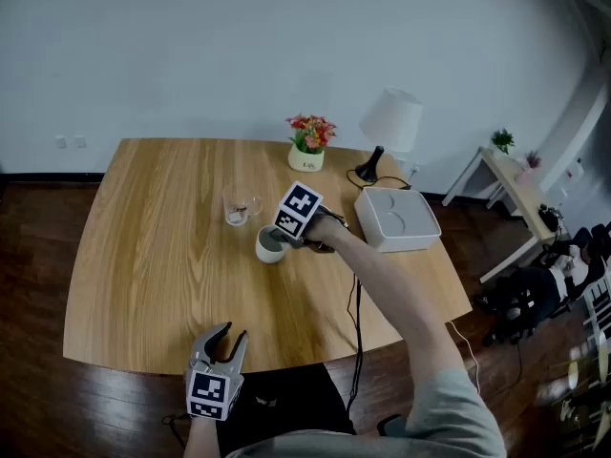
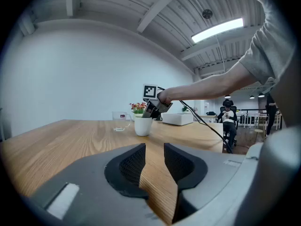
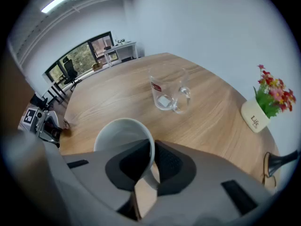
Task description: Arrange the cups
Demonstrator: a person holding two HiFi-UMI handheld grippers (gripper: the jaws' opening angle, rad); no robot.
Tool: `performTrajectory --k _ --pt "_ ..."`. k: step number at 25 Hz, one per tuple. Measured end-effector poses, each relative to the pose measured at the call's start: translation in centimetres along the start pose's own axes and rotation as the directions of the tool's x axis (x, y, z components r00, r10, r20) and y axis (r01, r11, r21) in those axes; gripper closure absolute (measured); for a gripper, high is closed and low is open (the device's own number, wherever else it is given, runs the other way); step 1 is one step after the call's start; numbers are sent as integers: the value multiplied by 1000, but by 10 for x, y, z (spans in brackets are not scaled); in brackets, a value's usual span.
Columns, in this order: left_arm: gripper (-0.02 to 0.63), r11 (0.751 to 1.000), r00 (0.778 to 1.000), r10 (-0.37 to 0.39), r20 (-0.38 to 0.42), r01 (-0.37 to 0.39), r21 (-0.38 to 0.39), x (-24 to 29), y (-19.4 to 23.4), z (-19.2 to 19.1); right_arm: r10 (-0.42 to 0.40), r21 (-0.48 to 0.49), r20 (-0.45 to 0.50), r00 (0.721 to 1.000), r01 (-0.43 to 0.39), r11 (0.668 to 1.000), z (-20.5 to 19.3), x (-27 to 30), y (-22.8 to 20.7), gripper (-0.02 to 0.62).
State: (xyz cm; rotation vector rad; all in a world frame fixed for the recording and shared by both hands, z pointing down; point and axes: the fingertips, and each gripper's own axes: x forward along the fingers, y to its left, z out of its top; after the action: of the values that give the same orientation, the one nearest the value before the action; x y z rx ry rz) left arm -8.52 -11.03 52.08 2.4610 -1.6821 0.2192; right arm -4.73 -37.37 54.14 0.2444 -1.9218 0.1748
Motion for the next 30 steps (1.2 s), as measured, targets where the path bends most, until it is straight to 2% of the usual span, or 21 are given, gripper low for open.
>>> performTrajectory --k 5,9,12,15,19,24,26,28,30 --pt "482 997 998 68 -5 -68 -26 -12 13 -6 15 53 79 997 -19 998 -7 -7 -14 555" --pt "483 997 998 59 2 -59 -48 -9 12 -5 30 144 176 984 -56 988 -29 -39 -36 555" --pt "483 998 998 56 -6 -57 -36 -9 11 -5 3 212 245 970 -56 976 -45 -76 -62 555" --pt "483 998 998 58 -5 -59 -35 -9 12 -4 -69 290 287 956 -18 957 -66 -120 -101 555" --pt "483 997 998 55 -1 -55 -60 -9 11 -5 -209 414 275 938 80 907 -107 -174 -167 555" --pt "505 995 999 51 -20 -52 -85 -7 15 -7 -344 534 143 928 220 816 -168 -204 -236 555" --pt "522 987 1000 -9 13 11 -162 2 8 3 -359 555 103 928 245 795 -183 -204 -252 555" --pt "555 964 990 -108 96 128 -233 24 -11 27 -361 574 92 928 247 781 -190 -203 -264 555" --pt "554 945 968 -207 139 235 -229 56 -39 47 -359 587 88 929 243 772 -193 -199 -274 555"
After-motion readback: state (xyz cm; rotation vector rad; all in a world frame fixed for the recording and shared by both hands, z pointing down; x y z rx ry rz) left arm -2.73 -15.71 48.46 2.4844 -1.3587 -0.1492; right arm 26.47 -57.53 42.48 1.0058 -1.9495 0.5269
